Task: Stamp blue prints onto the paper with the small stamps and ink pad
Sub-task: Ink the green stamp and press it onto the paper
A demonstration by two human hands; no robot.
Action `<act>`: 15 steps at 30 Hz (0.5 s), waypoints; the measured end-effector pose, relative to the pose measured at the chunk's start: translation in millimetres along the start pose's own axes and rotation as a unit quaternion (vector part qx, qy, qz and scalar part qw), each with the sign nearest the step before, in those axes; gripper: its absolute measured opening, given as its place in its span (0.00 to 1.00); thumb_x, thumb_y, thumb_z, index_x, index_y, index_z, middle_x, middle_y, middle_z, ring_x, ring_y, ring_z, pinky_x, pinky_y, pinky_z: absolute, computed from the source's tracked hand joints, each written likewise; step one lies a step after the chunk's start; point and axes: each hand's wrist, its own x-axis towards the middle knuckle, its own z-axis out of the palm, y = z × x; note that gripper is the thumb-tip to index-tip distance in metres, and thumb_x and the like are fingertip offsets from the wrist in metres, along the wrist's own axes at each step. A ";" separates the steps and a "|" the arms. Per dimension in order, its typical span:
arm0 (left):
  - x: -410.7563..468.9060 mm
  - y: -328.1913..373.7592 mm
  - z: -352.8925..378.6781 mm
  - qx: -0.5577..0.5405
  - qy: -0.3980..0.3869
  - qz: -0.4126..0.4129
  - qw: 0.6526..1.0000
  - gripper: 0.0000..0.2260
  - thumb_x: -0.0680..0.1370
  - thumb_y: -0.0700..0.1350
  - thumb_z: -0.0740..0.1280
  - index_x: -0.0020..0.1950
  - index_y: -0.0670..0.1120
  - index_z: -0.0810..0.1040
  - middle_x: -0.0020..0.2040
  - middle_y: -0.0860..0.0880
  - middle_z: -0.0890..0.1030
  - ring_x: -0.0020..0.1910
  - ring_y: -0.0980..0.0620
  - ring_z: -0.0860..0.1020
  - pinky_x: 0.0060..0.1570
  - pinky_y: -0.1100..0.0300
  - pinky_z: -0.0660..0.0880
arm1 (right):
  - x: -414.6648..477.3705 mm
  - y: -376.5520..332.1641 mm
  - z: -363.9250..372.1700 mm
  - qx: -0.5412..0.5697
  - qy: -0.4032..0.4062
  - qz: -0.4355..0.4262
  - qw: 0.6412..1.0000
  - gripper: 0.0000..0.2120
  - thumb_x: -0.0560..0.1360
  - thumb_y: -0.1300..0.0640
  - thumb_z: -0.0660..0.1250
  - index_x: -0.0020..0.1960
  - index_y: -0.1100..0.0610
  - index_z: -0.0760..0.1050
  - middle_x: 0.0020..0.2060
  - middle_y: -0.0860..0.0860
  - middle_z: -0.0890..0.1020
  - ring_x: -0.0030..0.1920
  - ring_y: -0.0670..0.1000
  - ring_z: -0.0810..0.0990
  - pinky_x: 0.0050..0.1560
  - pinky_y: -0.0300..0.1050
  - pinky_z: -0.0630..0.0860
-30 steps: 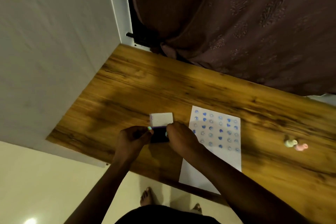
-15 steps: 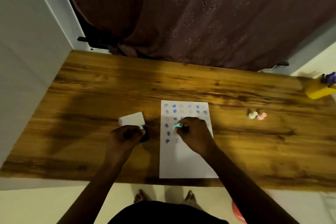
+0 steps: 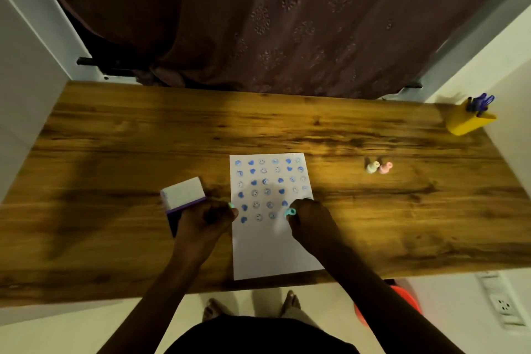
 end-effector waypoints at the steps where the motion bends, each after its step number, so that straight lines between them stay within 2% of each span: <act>1: -0.5 0.1 0.0 -0.005 0.000 0.003 1.000 0.07 0.73 0.44 0.79 0.47 0.50 0.83 0.51 0.48 0.88 0.53 0.47 0.86 0.59 0.37 0.82 | 0.9 -0.4 0.7 0.000 -0.001 -0.001 1.000 0.11 0.82 0.50 0.64 0.60 0.55 0.77 0.57 0.53 0.83 0.56 0.52 0.82 0.59 0.45 0.80; 6: -2.5 -2.3 -1.5 -0.024 0.007 -0.006 1.000 0.08 0.72 0.44 0.79 0.45 0.55 0.83 0.50 0.50 0.88 0.53 0.46 0.86 0.60 0.36 0.81 | 2.1 0.3 5.9 0.002 0.004 -0.011 1.000 0.12 0.82 0.50 0.65 0.60 0.56 0.77 0.57 0.53 0.83 0.56 0.53 0.83 0.58 0.47 0.80; 9: -1.5 -2.9 -1.4 -0.016 0.007 -0.003 1.000 0.15 0.72 0.43 0.79 0.43 0.65 0.83 0.45 0.59 0.88 0.53 0.50 0.86 0.60 0.39 0.81 | 3.0 0.1 10.2 -0.003 0.003 -0.013 1.000 0.12 0.82 0.50 0.65 0.61 0.56 0.78 0.57 0.54 0.83 0.57 0.53 0.83 0.58 0.48 0.80; 11: -1.8 -2.8 -0.4 -0.008 0.002 -0.007 1.000 0.15 0.72 0.44 0.79 0.42 0.66 0.83 0.46 0.64 0.87 0.52 0.52 0.86 0.59 0.40 0.82 | 2.1 -1.0 13.3 -0.007 0.000 -0.009 1.000 0.14 0.82 0.50 0.65 0.63 0.56 0.77 0.59 0.54 0.82 0.58 0.53 0.82 0.59 0.48 0.80; 12: -1.2 -3.2 0.5 -0.009 0.005 -0.011 1.000 0.14 0.72 0.44 0.80 0.42 0.65 0.83 0.47 0.64 0.87 0.52 0.53 0.86 0.59 0.41 0.83 | 2.1 -1.5 15.0 -0.013 -0.001 -0.011 1.000 0.14 0.82 0.50 0.64 0.64 0.56 0.77 0.59 0.54 0.82 0.59 0.53 0.82 0.60 0.48 0.80; 15: 0.5 -5.9 4.0 -0.016 0.017 -0.020 1.000 0.09 0.72 0.44 0.80 0.43 0.56 0.83 0.47 0.53 0.89 0.52 0.50 0.87 0.57 0.40 0.83 | 2.5 -2.2 16.6 -0.019 0.000 -0.010 1.000 0.14 0.82 0.50 0.64 0.63 0.56 0.76 0.59 0.54 0.82 0.59 0.53 0.82 0.61 0.48 0.80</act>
